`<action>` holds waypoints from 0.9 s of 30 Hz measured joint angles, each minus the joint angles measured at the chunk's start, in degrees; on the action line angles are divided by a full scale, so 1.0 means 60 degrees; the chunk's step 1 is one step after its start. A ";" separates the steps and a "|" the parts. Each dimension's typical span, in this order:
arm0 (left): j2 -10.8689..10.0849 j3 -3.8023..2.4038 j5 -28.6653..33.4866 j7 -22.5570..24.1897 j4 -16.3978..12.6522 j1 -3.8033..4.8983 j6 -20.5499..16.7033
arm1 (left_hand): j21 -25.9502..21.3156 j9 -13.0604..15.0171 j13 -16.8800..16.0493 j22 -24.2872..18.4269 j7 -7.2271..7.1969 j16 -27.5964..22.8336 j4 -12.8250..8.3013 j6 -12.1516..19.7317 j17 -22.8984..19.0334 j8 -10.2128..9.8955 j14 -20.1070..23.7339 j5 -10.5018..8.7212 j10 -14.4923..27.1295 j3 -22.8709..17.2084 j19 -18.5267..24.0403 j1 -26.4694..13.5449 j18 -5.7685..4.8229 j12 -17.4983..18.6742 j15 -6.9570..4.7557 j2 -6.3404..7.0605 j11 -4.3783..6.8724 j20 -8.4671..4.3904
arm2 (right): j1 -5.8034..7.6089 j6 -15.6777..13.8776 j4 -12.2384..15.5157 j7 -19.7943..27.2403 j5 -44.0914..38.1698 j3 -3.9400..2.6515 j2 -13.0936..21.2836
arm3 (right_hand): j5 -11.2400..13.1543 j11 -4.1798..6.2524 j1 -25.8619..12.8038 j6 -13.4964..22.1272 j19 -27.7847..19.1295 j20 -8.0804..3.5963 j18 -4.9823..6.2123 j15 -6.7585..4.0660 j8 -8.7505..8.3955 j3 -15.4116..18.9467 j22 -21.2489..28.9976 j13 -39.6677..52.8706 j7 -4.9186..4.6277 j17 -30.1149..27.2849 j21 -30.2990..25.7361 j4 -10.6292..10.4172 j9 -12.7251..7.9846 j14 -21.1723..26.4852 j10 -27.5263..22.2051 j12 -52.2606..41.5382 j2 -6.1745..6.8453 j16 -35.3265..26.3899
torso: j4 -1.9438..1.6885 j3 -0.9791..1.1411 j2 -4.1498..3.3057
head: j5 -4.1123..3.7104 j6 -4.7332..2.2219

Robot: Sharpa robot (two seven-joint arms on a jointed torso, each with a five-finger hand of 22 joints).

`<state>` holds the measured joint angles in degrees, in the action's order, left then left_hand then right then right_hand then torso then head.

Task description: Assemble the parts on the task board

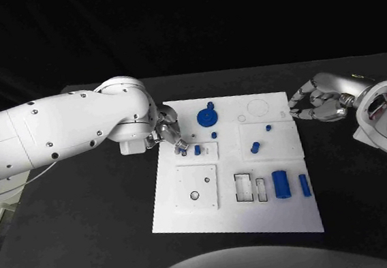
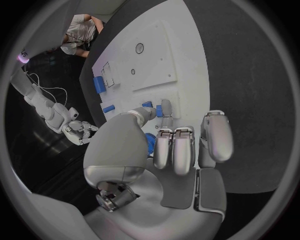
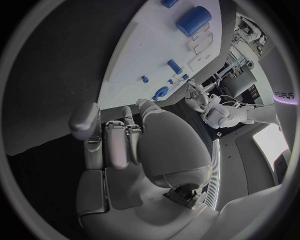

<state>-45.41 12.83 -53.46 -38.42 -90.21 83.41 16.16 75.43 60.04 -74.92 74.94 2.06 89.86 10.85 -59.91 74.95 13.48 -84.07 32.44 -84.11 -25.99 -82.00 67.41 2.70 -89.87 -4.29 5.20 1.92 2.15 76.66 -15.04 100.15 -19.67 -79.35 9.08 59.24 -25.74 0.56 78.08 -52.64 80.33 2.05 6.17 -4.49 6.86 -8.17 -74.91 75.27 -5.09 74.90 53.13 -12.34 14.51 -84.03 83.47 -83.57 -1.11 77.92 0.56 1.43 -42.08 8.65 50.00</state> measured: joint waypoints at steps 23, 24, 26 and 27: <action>0.0188 0.0011 -0.0322 -0.0069 0.0208 -0.0066 0.0276 | 0.0000 -0.0006 0.0000 -0.0003 0.0018 0.0000 -0.0176 -0.0013 -0.0002 -0.0054 0.0000 -0.0039 0.0000 -0.0118 0.0034 -0.0141 0.0000 0.0000 0.0000 0.0039 0.0000 0.0034 | -0.0010 -0.0009 0.0032 0.0018 0.0012 -0.0001 0.0010 | 0.0000 0.0018 0.0106 0.0000 0.0000 0.0000 0.0001 0.0001 0.0000 -0.0031 0.0002 0.1253 0.0000 0.0000 0.0000 0.0030 -0.0009 0.0000 0.0018 0.0035 -0.0108 0.0000 | 0.0001 0.0005 0.0004 | -0.0007 0.0000; 0.0194 0.0012 -0.0329 -0.0071 0.0215 -0.0077 0.0293 | 0.0000 -0.0006 0.0000 -0.0002 0.0019 0.0000 -0.0184 -0.0013 -0.0003 -0.0054 0.0000 -0.0058 0.0000 -0.0127 0.0034 -0.0151 0.0000 0.0000 0.0000 0.0050 0.0000 0.0034 | -0.0011 -0.0009 0.0036 0.0018 0.0013 -0.0001 0.0012 | 0.0000 0.0018 0.0106 0.0000 0.0000 0.0000 0.0001 0.0001 0.0000 -0.0030 0.0002 0.1252 0.0000 0.0000 0.0000 0.0030 -0.0009 -0.0001 0.0018 0.0035 -0.0108 0.0000 | 0.0002 0.0006 0.0004 | -0.0012 0.0000; 0.0197 0.0013 -0.0337 -0.0074 0.0219 -0.0085 0.0308 | 0.0000 -0.0007 0.0000 -0.0002 0.0019 0.0000 -0.0185 -0.0013 -0.0003 -0.0054 0.0000 -0.0063 0.0000 -0.0127 0.0034 -0.0152 0.0000 0.0000 0.0000 0.0051 0.0000 0.0034 | -0.0011 -0.0009 0.0041 0.0018 0.0013 -0.0001 0.0016 | 0.0000 0.0018 0.0081 0.0000 0.0000 0.0000 0.0000 0.0001 0.0000 -0.0030 -0.0003 0.1161 0.0000 0.0000 0.0000 0.0030 -0.0009 0.0000 0.0018 0.0035 -0.0083 0.0000 | 0.0003 0.0006 0.0004 | -0.0018 0.0000; 0.0198 0.0014 -0.0344 -0.0076 0.0224 -0.0091 0.0322 | 0.0000 -0.0006 0.0000 -0.0003 0.0019 0.0000 -0.0185 -0.0013 -0.0003 -0.0054 0.0000 -0.0063 0.0000 -0.0128 0.0034 -0.0153 0.0001 0.0000 0.0000 0.0051 0.0000 0.0034 | -0.0011 -0.0009 0.0045 0.0019 0.0014 -0.0001 0.0019 | 0.0000 0.0018 0.0078 0.0000 0.0000 0.0000 0.0000 0.0001 0.0000 -0.0030 -0.0006 0.1160 0.0000 0.0000 0.0000 0.0030 -0.0009 0.0000 0.0018 0.0035 -0.0080 0.0000 | 0.0003 0.0006 0.0004 | -0.0020 0.0000</action>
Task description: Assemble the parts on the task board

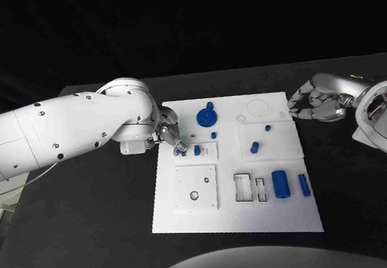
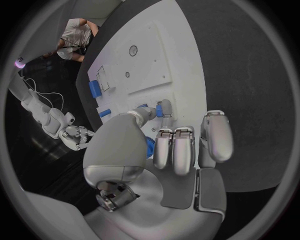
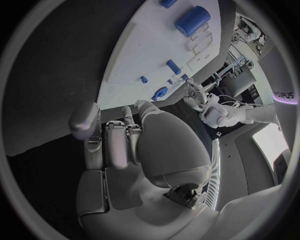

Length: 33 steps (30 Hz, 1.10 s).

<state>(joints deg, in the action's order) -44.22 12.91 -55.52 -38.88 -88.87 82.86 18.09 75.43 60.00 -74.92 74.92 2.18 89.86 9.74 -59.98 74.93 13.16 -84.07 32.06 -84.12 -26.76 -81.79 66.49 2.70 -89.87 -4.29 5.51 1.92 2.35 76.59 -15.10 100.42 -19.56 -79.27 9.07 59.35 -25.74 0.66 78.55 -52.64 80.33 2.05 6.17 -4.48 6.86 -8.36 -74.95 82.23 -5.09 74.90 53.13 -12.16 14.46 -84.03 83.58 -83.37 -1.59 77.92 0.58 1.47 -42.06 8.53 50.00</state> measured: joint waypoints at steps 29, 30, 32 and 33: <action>0.0060 -0.0019 -0.0030 -0.0008 0.0070 -0.0109 0.0075 | -0.0127 0.0009 0.0000 -0.0002 0.0033 0.0000 -0.0453 -0.0001 -0.0002 -0.0066 0.0000 -0.0671 0.0034 -0.0294 0.0062 -0.0341 -0.0001 0.0000 0.0000 -0.0138 -0.0034 0.0062 | -0.0001 -0.0016 0.0034 0.0001 0.0005 0.0000 0.0050 | 0.0000 -0.0005 -0.0008 -0.0034 0.0000 0.0000 0.0000 0.0000 0.0000 -0.0024 0.0003 -0.0118 -0.0034 0.0000 0.0000 -0.0030 0.0002 0.0000 -0.0004 -0.0038 0.0008 0.0000 | 0.0000 -0.0004 0.0000 | -0.0004 -0.0001; 0.0062 -0.0020 -0.0030 -0.0008 0.0073 -0.0110 0.0075 | -0.0127 0.0008 0.0000 -0.0003 0.0034 0.0000 -0.0517 0.0000 -0.0002 -0.0067 0.0021 -0.0810 0.0034 -0.0358 0.0069 -0.0397 -0.0001 0.0000 0.0021 -0.0172 -0.0034 0.0069 | -0.0001 -0.0016 0.0034 0.0001 0.0005 0.0000 0.0050 | 0.0000 -0.0005 -0.0008 -0.0034 0.0000 0.0000 0.0000 0.0000 0.0000 -0.0024 0.0003 -0.0119 -0.0034 0.0000 0.0000 -0.0030 0.0002 0.0000 -0.0004 -0.0046 0.0008 0.0000 | 0.0000 -0.0003 0.0000 | -0.0002 -0.0001; 0.0063 -0.0021 -0.0035 -0.0008 0.0074 -0.0111 0.0075 | -0.0171 0.0000 0.0000 -0.0003 0.0049 0.0000 -0.0568 0.0014 -0.0002 -0.0074 0.0034 -0.0947 0.0034 -0.0357 0.0069 -0.0436 0.0000 0.0000 0.0034 -0.0187 -0.0034 0.0069 | -0.0001 -0.0016 0.0035 0.0001 0.0005 0.0000 0.0050 | 0.0000 -0.0018 -0.0008 -0.0034 0.0000 0.0000 0.0000 0.0000 0.0000 -0.0024 0.0003 -0.0120 -0.0034 0.0000 0.0000 -0.0030 0.0003 0.0000 -0.0018 -0.0048 0.0008 0.0000 | 0.0000 -0.0003 0.0000 | -0.0001 -0.0001; 0.0064 -0.0022 -0.0039 -0.0008 0.0075 -0.0112 0.0075 | -0.0184 -0.0007 0.0000 -0.0003 0.0050 0.0000 -0.0571 0.0014 -0.0002 -0.0111 0.0034 -0.1011 0.0034 -0.0360 0.0069 -0.0438 -0.0001 0.0000 0.0034 -0.0189 -0.0034 0.0069 | -0.0001 -0.0016 0.0035 0.0001 0.0005 0.0000 0.0050 | 0.0000 -0.0019 -0.0008 -0.0034 0.0000 0.0000 0.0000 0.0000 0.0000 -0.0024 0.0003 -0.0120 -0.0034 0.0000 0.0000 -0.0030 0.0003 0.0000 -0.0018 -0.0048 0.0008 0.0000 | 0.0000 -0.0002 0.0000 | -0.0001 -0.0001</action>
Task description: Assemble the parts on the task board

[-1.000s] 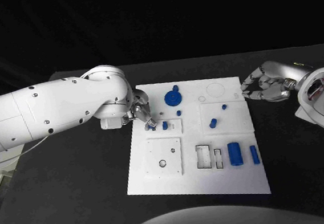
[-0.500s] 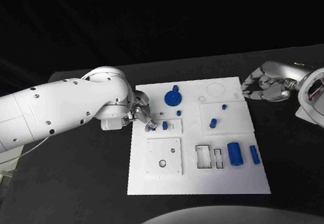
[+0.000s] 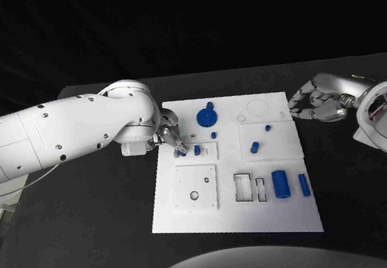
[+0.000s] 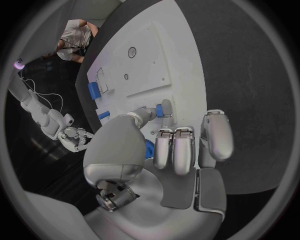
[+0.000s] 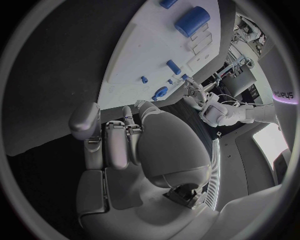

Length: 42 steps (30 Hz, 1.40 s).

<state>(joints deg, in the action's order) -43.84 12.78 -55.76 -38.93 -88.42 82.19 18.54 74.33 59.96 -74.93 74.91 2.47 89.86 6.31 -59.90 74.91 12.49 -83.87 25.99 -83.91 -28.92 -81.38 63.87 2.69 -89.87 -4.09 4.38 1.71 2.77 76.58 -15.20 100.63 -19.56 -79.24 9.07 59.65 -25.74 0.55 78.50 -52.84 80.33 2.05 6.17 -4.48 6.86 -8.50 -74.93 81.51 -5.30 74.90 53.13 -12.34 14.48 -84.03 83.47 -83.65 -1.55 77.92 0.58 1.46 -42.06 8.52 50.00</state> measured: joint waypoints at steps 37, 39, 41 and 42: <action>-0.0300 -0.0014 -0.0349 0.0036 -0.0148 -0.0078 -0.0201 | -0.0146 0.1120 0.0000 0.0007 -0.0066 0.0000 0.1639 -0.0068 -0.0002 0.0918 -0.0004 -0.2585 0.0001 0.3488 0.0082 -0.1648 0.0000 0.0118 0.0135 -0.0581 -0.0134 0.0082 | -0.0009 -0.0002 -0.0012 0.0000 0.0005 0.0000 0.0002 | 0.0000 0.0019 0.0000 0.0000 0.0000 0.0000 0.0000 0.0000 0.0000 0.0001 0.0004 -0.0065 0.0000 -0.0015 -0.0039 -0.0001 -0.0006 0.0000 0.0019 0.0001 0.0000 0.0000 | -0.0003 -0.0005 0.0002 | -0.0047 0.0000; -0.0405 -0.0054 -0.0355 0.0053 -0.0240 -0.0034 -0.0352 | -0.0122 0.1377 0.0000 0.0006 -0.0108 0.0000 0.1658 0.0042 -0.0002 0.1156 -0.0032 -0.2272 -0.0033 0.3691 0.0054 -0.1502 0.0000 0.0118 0.0108 -0.0519 -0.0100 0.0055 | -0.0009 -0.0004 -0.0016 0.0000 0.0005 0.0000 0.0005 | 0.0000 0.0019 0.0000 0.0000 0.0000 0.0000 0.0000 0.0000 0.0000 0.0001 0.0004 -0.0065 0.0000 -0.0015 -0.0039 -0.0001 -0.0006 0.0000 0.0019 0.0001 0.0000 0.0000 | -0.0001 -0.0004 0.0003 | -0.0070 0.0000; -0.0518 -0.0124 -0.0359 0.0091 -0.0333 0.0083 -0.0608 | -0.0122 0.1540 0.0000 0.0006 -0.0092 0.0000 0.1653 0.0057 -0.0002 0.1317 -0.0039 -0.2139 -0.0025 0.3843 0.0048 -0.1356 0.0000 0.0117 0.0101 -0.0484 -0.0091 0.0049 | -0.0009 -0.0004 -0.0021 0.0000 0.0006 0.0000 0.0006 | 0.0000 0.0019 0.0000 0.0000 0.0000 0.0000 0.0000 0.0000 0.0000 0.0001 0.0004 -0.0065 0.0000 -0.0014 -0.0039 -0.0001 -0.0006 0.0000 0.0019 0.0000 0.0000 0.0000 | 0.0001 -0.0005 0.0004 | -0.0071 0.0000; -0.0558 -0.0159 -0.0362 0.0117 -0.0364 0.0138 -0.0740 | -0.0075 0.1610 0.0000 0.0006 -0.0126 0.0000 0.1643 0.0092 -0.0002 0.1393 -0.0039 -0.2092 0.0000 0.3912 0.0048 -0.1276 0.0000 0.0117 0.0101 -0.0460 -0.0067 0.0048 | -0.0009 -0.0004 -0.0025 0.0000 0.0006 0.0000 0.0007 | 0.0000 0.0019 0.0000 0.0000 0.0000 0.0000 0.0000 0.0000 0.0000 0.0001 0.0004 -0.0065 0.0000 -0.0015 -0.0039 -0.0001 -0.0005 0.0000 0.0018 0.0000 0.0000 0.0000 | 0.0002 -0.0005 0.0004 | -0.0067 0.0000</action>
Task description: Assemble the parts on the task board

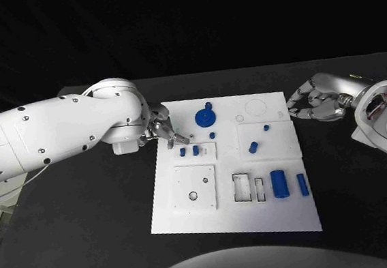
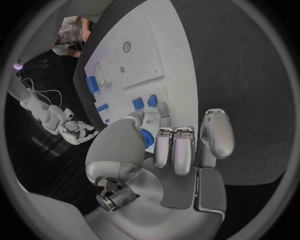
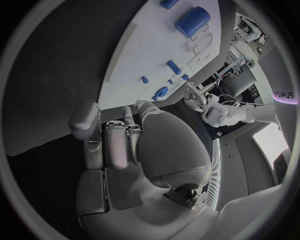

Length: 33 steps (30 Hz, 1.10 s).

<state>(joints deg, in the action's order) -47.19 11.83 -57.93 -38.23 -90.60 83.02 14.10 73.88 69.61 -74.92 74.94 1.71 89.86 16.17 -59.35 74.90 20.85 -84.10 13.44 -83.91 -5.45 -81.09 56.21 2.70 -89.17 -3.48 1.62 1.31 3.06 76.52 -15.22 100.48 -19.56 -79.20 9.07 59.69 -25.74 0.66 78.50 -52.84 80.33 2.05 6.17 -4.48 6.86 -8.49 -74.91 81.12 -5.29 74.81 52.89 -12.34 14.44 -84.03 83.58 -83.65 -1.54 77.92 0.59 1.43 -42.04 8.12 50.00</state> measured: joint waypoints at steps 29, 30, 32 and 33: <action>0.0750 0.0162 -0.4677 0.5065 0.0309 -0.0491 -0.4116 | -0.0749 -0.4496 0.6407 -0.0003 -0.0001 -0.3077 -0.0192 0.1779 -0.0176 -0.2822 0.0901 -0.0981 0.6115 -0.1861 0.0551 0.4255 0.0149 1.1789 0.0170 0.0971 -0.0267 0.0246 | -0.0009 -0.0523 0.0059 0.0363 0.0012 0.0000 0.0044 | -0.0264 -0.0003 0.0048 -0.0183 0.0040 -0.0033 0.0000 0.0000 0.0000 -0.0133 -0.0006 0.0149 0.0011 0.0023 0.0300 0.0080 0.0002 0.0000 -0.0003 -0.0099 0.0048 0.0096 | 0.0002 0.0001 -0.0015 | -0.0009 0.0000; 0.0809 0.0166 -0.5045 0.5219 0.0371 -0.0550 -0.4202 | -0.0891 -0.4802 0.6685 -0.0004 -0.0134 -0.3257 -0.0168 0.1912 -0.0353 -0.2851 0.0993 -0.1037 0.6286 -0.1837 0.0628 0.4271 0.0149 1.1992 0.0165 0.0997 -0.0274 0.0247 | -0.0009 -0.0571 0.0061 0.0398 0.0014 0.0000 0.0050 | -0.0263 -0.0003 0.0010 -0.0196 0.0058 -0.0014 0.0001 0.0000 0.0000 -0.0149 -0.0006 0.0142 0.0024 0.0023 0.0299 0.0096 0.0002 0.0000 -0.0003 -0.0097 0.0087 0.0096 | 0.0002 -0.0001 -0.0015 | -0.0009 0.0000; 0.0923 0.0167 -0.5807 0.5527 0.0518 -0.0663 -0.4389 | -0.0972 -0.5244 0.7024 -0.0004 -0.0317 -0.3386 -0.0215 0.2095 -0.0530 -0.2851 0.1027 -0.1042 0.6486 -0.1792 0.0652 0.4262 0.0149 1.2185 0.0172 0.1052 -0.0309 0.0244 | -0.0010 -0.0661 0.0061 0.0464 0.0021 0.0000 0.0060 | -0.0263 -0.0004 0.0010 -0.0195 0.0072 -0.0001 0.0000 0.0000 0.0000 -0.0159 -0.0006 0.0142 0.0024 0.0022 0.0299 0.0106 0.0002 0.0000 -0.0003 -0.0098 0.0087 0.0096 | 0.0001 -0.0003 -0.0015 | -0.0011 0.0000; 0.0960 0.0167 -0.6103 0.5638 0.0572 -0.0703 -0.4461 | -0.0972 -0.5380 0.7116 -0.0004 -0.0359 -0.3386 -0.0239 0.2137 -0.0558 -0.2851 0.1027 -0.1042 0.6516 -0.1768 0.0652 0.4262 0.0149 1.2222 0.0172 0.1052 -0.0338 0.0244 | -0.0010 -0.0694 0.0062 0.0487 0.0025 0.0000 0.0063 | -0.0263 -0.0004 0.0010 -0.0195 0.0072 -0.0001 0.0001 0.0000 0.0000 -0.0159 -0.0005 0.0142 0.0024 0.0022 0.0299 0.0106 0.0002 0.0000 -0.0003 -0.0098 0.0087 0.0096 | 0.0001 -0.0003 -0.0015 | -0.0018 0.0000</action>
<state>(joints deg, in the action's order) -41.42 12.83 -94.55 -4.40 -87.17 78.80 -12.66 68.05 37.34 -32.23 74.92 -0.44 69.55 14.73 -46.53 71.55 3.74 -77.94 7.19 -44.82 -16.05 -77.18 81.78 3.59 -15.84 -2.45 7.93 -0.72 4.52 76.46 -19.39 100.85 -16.63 -79.05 9.07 60.07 -27.32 0.64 78.56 -54.02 80.76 2.05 6.18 -4.48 6.86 -9.45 -74.94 81.97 -5.15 74.94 54.69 -11.71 14.46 -84.03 83.56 -84.24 -1.03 78.50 0.59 1.41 -42.13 8.01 50.00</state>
